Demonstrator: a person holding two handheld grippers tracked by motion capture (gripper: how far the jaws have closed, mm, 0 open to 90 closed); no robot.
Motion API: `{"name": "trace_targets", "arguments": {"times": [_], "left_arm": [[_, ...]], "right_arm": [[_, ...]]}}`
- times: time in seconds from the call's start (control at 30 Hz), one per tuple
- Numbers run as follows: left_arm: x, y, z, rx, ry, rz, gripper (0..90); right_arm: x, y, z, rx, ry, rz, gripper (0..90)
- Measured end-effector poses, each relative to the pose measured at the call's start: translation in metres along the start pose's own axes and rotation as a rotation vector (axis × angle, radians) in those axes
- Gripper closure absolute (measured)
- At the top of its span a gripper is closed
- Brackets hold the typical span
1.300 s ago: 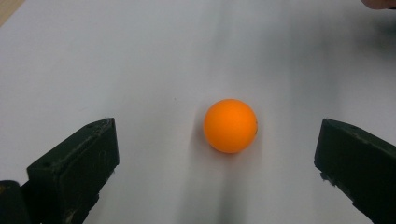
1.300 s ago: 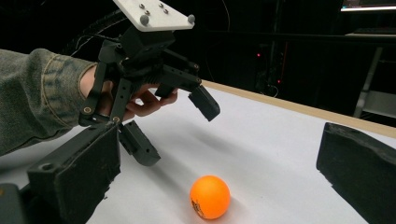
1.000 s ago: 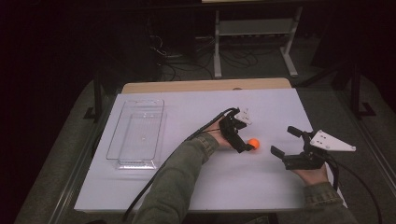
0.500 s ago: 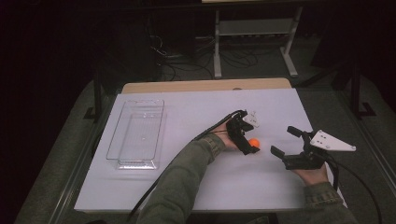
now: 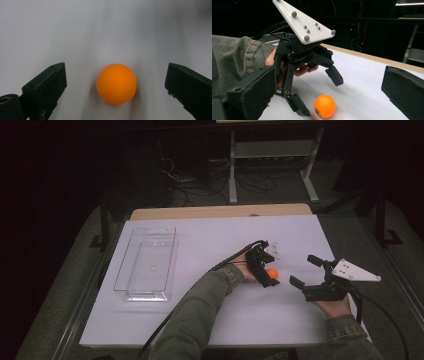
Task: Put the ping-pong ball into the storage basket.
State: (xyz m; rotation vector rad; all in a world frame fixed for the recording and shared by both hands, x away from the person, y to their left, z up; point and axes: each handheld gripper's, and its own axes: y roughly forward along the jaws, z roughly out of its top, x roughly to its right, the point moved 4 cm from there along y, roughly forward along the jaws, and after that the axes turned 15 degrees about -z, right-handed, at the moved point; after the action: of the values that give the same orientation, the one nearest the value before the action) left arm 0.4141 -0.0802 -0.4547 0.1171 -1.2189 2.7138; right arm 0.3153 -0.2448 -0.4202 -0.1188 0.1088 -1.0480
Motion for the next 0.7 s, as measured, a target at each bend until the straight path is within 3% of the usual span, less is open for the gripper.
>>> {"name": "trace_targets", "arguments": {"times": [0.33, 0.57, 0.7], "left_arm": [[0.0002, 0.0051, -0.0028, -0.027, 0.002, -0.022, 14.0], [-0.0013, 0.0074, -0.0048, -0.048, 0.003, 0.004, 20.9], [-0.0008, 0.0079, -0.0049, -0.049, 0.003, -0.003, 25.3]], "right_arm": [[-0.0006, 0.0004, 0.0001, 0.001, 0.000, 0.007, 0.0], [-0.0007, 0.0008, 0.0000, 0.000, -0.001, 0.009, 0.0], [-0.0012, 0.0010, -0.0002, -0.002, -0.001, 0.010, 0.0]]}}
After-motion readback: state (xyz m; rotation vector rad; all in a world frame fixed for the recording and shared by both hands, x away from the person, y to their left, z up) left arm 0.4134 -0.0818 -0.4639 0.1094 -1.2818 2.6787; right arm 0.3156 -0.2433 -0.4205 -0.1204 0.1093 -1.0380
